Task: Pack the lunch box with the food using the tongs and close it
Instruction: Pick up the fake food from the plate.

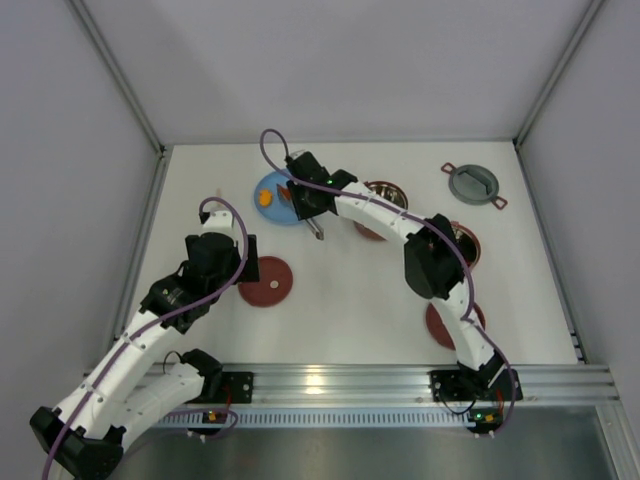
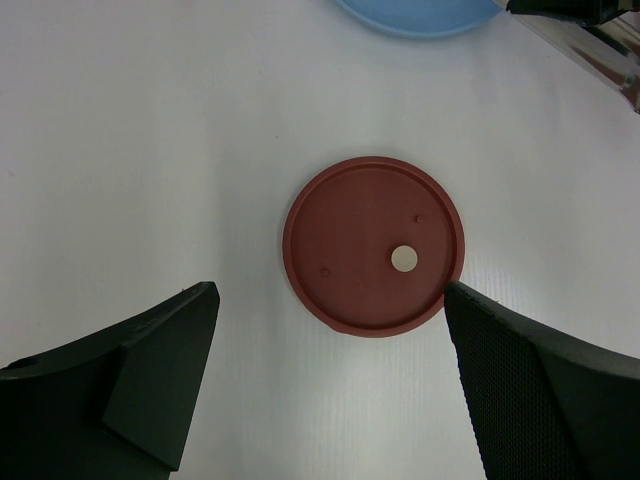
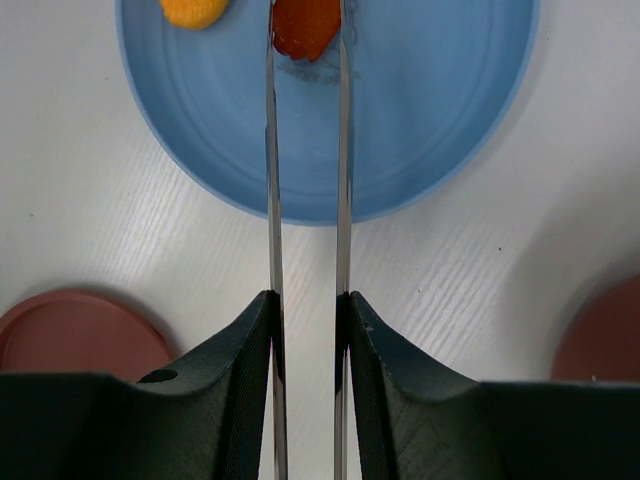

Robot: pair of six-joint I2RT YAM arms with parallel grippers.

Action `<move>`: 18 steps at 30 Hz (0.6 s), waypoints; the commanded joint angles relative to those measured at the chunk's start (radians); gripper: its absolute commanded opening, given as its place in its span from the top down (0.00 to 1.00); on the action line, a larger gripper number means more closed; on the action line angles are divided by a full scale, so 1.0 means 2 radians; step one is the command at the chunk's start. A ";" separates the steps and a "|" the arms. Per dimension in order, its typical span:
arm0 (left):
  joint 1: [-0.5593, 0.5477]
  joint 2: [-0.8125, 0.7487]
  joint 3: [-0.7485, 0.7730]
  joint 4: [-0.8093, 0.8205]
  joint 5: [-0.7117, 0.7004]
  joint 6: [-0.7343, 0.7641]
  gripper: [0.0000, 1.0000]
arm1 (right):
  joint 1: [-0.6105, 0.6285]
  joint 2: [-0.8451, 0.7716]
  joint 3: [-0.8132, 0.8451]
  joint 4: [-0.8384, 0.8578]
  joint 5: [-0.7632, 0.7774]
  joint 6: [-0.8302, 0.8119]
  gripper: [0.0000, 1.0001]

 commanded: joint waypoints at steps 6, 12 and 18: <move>-0.002 0.000 0.004 0.004 -0.004 0.002 0.01 | -0.005 -0.110 -0.042 0.010 0.027 0.012 0.74; -0.002 0.000 0.004 0.004 -0.004 0.002 0.01 | -0.004 -0.148 -0.085 0.016 0.032 0.014 0.74; -0.002 0.001 0.004 0.004 -0.003 0.002 0.01 | -0.004 -0.166 -0.107 0.016 0.038 0.014 0.75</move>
